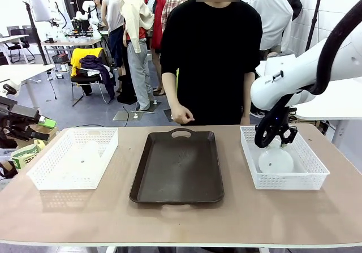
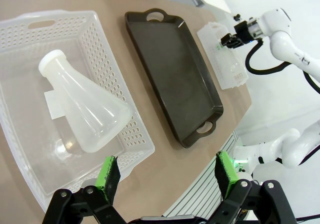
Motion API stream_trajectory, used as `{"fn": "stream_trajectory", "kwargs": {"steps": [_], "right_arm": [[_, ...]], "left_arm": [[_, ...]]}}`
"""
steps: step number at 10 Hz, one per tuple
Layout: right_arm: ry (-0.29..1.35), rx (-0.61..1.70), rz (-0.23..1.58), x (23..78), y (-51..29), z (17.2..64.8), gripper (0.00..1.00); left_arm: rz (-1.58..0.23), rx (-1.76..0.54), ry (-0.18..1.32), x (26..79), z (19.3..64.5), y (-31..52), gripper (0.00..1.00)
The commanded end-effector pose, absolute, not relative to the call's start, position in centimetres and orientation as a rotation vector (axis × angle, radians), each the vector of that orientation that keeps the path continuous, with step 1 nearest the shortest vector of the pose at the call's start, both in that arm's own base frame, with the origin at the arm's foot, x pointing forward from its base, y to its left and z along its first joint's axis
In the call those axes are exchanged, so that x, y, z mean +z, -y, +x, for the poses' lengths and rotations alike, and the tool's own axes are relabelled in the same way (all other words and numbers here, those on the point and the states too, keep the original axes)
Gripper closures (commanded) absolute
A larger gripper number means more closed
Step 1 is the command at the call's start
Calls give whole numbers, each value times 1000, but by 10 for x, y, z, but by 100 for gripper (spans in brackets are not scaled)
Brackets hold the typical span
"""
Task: Prepare the laboratory tools.
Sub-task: While moving the picked Big flask to the Handle tray indicated by the person, stop as directed by the person.
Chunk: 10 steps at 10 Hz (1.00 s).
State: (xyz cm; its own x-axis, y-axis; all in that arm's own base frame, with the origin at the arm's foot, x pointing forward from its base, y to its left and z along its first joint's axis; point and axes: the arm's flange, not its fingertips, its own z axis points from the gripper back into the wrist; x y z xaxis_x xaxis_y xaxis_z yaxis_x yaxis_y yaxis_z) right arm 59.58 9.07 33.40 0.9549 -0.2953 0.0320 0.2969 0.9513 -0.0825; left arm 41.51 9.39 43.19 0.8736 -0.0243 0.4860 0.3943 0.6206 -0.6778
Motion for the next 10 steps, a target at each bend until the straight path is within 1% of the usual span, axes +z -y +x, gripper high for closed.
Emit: {"fn": "stream_trajectory", "kwargs": {"steps": [1,6,10], "right_arm": [[71,-271,-86,360,-82,563,100],[141,-153,-87,425,-88,534,100],[227,-1,-148,480,-130,506,100]], "left_arm": [[-889,-252,469,433,415,-94,0],[-889,-252,469,433,415,-94,0],[-889,-252,469,433,415,-94,0]]}}
